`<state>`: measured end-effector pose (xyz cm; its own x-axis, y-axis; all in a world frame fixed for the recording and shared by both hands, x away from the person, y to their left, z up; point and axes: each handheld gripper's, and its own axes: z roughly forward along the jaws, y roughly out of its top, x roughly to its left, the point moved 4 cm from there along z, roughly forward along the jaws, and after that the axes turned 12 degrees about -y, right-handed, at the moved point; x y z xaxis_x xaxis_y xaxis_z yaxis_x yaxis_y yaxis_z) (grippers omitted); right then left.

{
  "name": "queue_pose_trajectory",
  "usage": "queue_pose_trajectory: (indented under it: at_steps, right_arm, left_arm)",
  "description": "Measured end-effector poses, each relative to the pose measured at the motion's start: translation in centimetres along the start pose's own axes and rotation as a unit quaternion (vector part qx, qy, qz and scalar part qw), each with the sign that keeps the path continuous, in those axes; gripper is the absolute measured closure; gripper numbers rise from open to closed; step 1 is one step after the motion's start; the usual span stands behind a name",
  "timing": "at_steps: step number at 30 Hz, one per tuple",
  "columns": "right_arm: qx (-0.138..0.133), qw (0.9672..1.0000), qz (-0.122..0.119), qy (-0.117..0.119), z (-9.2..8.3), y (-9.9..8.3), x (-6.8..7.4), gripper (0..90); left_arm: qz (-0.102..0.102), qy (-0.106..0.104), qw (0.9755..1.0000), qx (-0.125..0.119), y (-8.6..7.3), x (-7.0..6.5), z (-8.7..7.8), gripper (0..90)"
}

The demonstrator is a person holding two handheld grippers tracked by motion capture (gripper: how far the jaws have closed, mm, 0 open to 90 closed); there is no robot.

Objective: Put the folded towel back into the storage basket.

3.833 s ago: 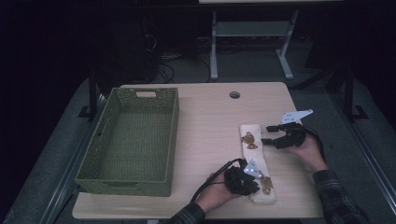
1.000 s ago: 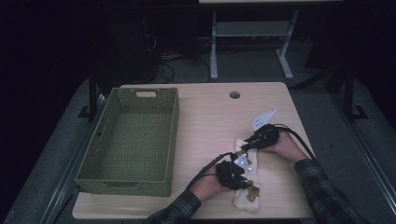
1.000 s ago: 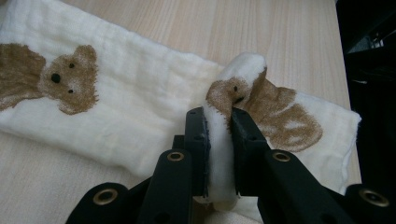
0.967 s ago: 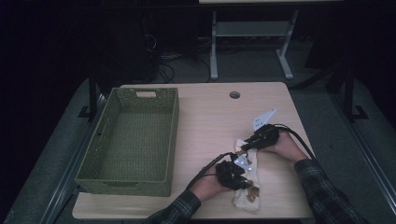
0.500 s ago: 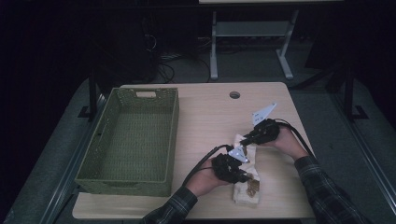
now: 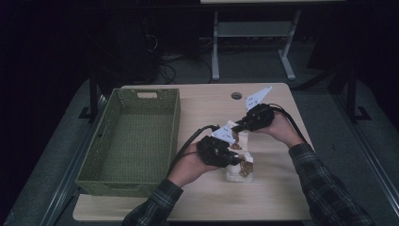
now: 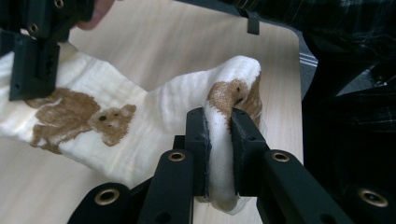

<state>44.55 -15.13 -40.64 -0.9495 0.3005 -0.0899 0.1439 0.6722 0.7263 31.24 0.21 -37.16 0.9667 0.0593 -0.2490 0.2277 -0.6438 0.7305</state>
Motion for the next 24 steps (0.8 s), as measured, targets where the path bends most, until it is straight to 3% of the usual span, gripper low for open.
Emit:
queue_pose_trajectory:
  at_steps: [4, 11, 24]
  right_arm:
    - [-0.008, 0.9999, -0.008, 0.003, 0.2, 2.1, -0.1, 80.4]
    - [-0.031, 0.9994, -0.007, 0.008, 0.8, 6.2, -0.6, 80.4]
    - [-0.036, 0.9987, -0.034, 0.009, 4.4, 12.8, -0.9, 80.4]
  left_arm:
    - [-0.001, 0.02, 0.9998, -0.002, -0.2, 0.2, -2.3, 78.6]
    - [-0.009, 0.031, 0.9994, -0.015, -0.8, 0.8, -6.3, 78.6]
    - [-0.005, 0.055, 0.9982, -0.023, -3.4, 1.7, -12.9, 78.5]
